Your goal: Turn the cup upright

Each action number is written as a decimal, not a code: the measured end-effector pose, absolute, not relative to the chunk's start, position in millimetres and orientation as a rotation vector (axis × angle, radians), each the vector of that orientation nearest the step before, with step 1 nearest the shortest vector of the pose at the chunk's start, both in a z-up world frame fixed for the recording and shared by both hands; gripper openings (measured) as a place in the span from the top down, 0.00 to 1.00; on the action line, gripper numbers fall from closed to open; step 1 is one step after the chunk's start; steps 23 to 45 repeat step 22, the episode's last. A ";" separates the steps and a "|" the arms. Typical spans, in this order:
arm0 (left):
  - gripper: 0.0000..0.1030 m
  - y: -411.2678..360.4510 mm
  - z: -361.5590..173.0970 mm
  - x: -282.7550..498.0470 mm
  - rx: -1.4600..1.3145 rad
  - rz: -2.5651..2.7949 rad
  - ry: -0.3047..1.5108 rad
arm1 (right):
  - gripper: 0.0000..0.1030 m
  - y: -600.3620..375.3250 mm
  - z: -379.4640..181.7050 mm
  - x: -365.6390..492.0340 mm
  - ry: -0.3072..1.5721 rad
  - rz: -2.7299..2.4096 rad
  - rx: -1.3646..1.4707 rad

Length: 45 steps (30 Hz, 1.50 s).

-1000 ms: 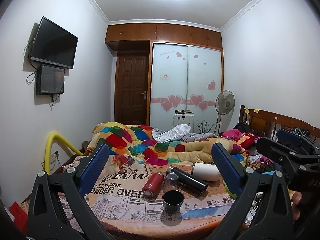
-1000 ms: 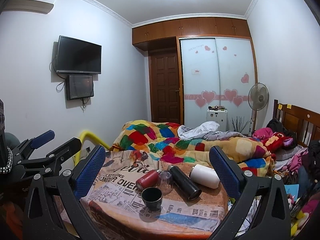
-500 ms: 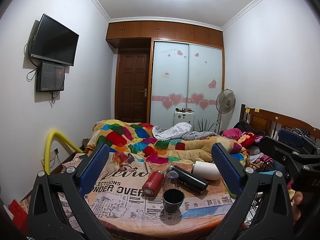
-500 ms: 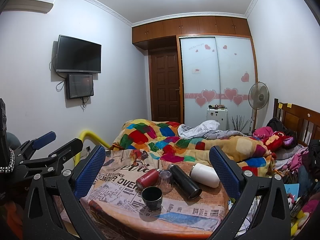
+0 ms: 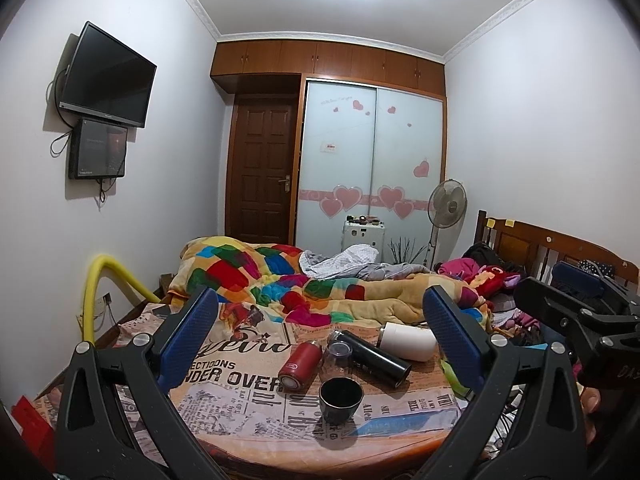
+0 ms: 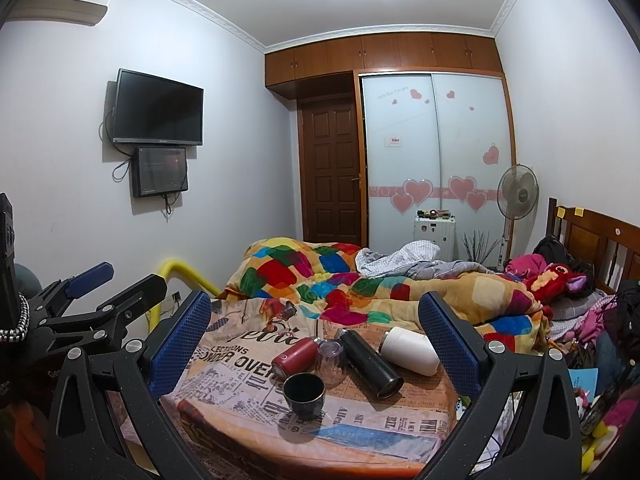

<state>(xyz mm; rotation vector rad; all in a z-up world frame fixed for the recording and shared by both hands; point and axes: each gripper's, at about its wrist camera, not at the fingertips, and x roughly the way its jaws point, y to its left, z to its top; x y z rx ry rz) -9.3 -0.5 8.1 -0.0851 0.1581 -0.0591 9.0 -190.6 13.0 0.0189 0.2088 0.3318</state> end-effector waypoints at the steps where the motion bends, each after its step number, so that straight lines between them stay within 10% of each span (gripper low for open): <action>1: 0.00 0.1 8.4 -9.8 -0.087 -0.060 0.156 | 0.00 -190.8 13.1 8.8 0.209 0.331 0.019; 45: 0.00 6.0 4.6 -5.4 -0.097 -0.063 0.166 | 0.00 -192.9 13.2 10.2 0.215 0.330 0.011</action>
